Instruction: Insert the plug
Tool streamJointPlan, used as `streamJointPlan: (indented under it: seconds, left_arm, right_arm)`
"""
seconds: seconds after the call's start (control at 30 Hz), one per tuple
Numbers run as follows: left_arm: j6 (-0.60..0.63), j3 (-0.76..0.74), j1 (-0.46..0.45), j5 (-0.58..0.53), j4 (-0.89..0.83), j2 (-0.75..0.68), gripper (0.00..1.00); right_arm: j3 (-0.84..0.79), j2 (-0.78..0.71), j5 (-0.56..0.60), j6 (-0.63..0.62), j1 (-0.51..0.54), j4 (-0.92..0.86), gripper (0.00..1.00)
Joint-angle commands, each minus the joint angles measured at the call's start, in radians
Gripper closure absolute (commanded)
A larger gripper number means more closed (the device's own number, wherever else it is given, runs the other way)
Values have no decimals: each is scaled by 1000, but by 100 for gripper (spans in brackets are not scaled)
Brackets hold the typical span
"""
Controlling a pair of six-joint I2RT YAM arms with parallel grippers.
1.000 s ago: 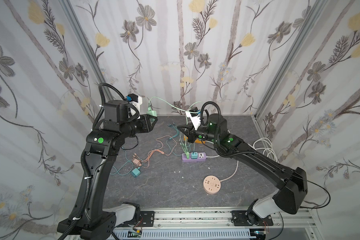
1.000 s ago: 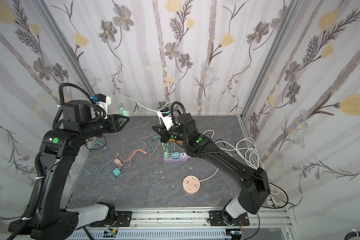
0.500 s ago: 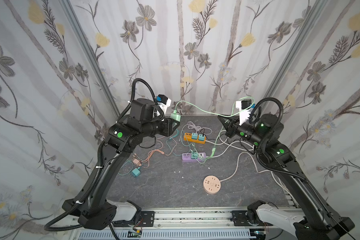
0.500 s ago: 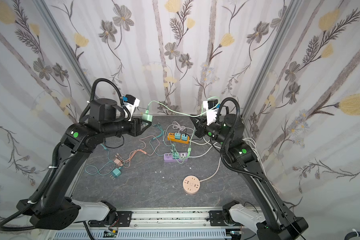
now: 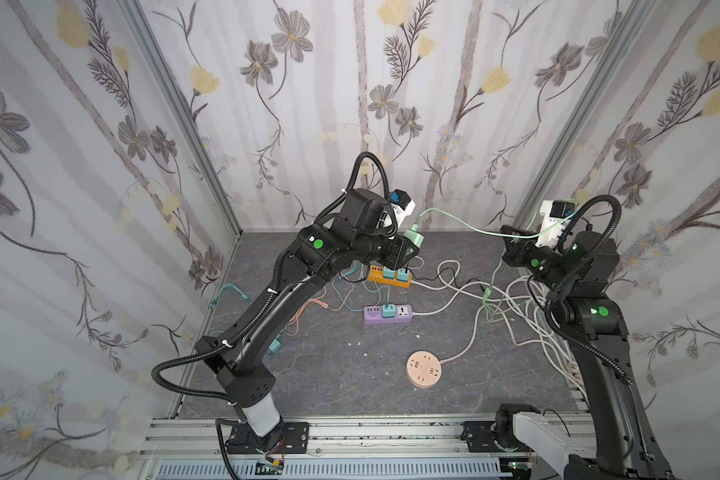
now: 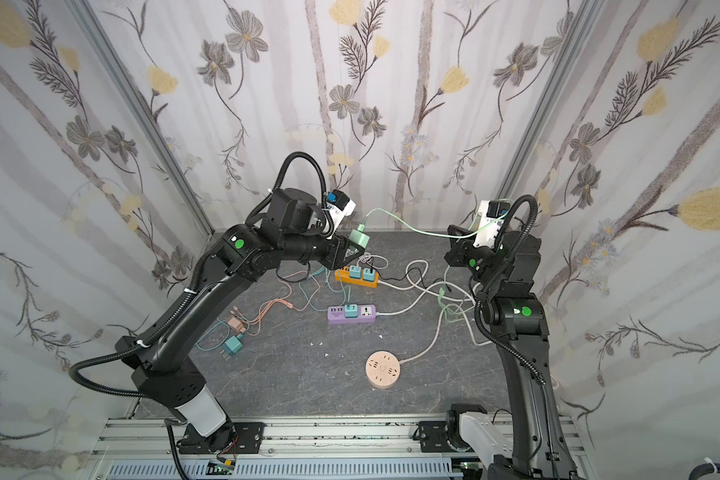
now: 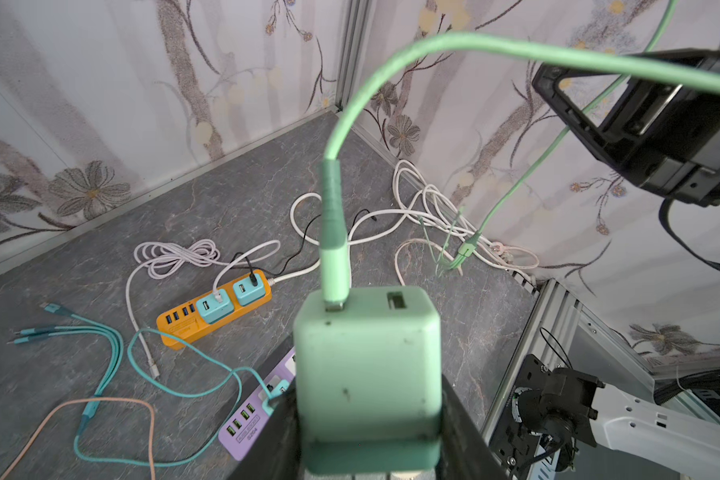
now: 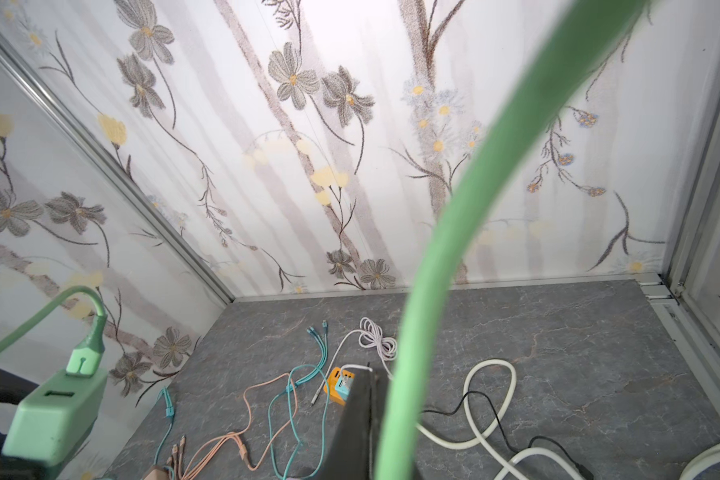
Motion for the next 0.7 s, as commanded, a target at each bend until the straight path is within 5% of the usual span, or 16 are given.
streamJointPlan:
  seconds: [0.0,0.27,0.5,0.67]
  left_arm:
    - [9,92,-14,-58,5,86,100]
    - [-10,455,-18,-93,16,391,100]
    - [-19,471,-18,-57,183,458,100]
    - [-26,468,-18,-39,215,497,100]
  right_arm:
    - [60,62,-64,1,-52,15,100]
    - [279,283,-81,7,-188,92,100]
    - [529,485,-175,-12,-261,74,100]
    - [565,588,-250,-80,-272,114,100]
